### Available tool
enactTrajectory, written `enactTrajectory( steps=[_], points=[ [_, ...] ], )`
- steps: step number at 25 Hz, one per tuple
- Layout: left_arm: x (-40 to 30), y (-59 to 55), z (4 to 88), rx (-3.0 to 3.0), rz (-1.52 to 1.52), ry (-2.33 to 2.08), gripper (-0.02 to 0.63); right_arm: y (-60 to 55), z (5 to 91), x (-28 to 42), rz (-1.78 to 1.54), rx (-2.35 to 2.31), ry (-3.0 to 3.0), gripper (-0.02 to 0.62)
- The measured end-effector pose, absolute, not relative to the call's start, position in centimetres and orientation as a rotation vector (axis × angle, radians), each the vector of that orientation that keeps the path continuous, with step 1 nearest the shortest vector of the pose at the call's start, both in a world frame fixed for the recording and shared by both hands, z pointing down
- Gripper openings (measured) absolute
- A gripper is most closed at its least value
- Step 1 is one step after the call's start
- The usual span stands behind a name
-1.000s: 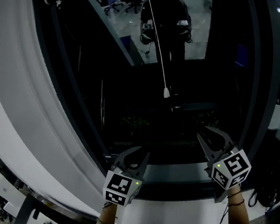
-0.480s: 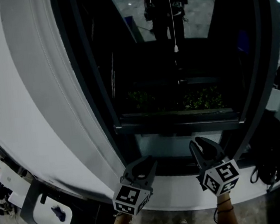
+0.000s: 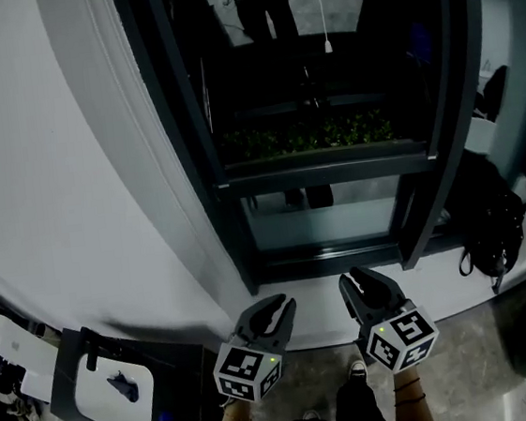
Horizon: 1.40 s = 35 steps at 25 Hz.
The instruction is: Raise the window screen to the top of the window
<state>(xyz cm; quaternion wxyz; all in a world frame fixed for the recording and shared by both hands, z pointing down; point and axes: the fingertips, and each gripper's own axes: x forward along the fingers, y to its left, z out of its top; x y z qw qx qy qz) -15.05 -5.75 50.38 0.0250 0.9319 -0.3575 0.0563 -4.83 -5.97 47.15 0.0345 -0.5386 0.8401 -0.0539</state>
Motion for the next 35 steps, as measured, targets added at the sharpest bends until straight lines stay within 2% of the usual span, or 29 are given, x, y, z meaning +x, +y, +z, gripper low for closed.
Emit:
enactTrajectory(
  steps=[7,14,35],
  points=[
    [-15.2,0.1,52.3,2.827,0.114,-0.995,0.061,0.2,49.5,-7.0,-0.254,-1.698,2.581,0.078],
    [-14.3,3.5,50.8,2.801,0.037,-0.978,0.061,3.2,49.1,-7.2,-0.232,-1.679,2.603,0.078],
    [-4.8,20.6,53.0,2.691,-0.005,-1.117,0.06,21.5,52.1,2.0,-0.293,-1.692,2.614,0.078]
  ],
)
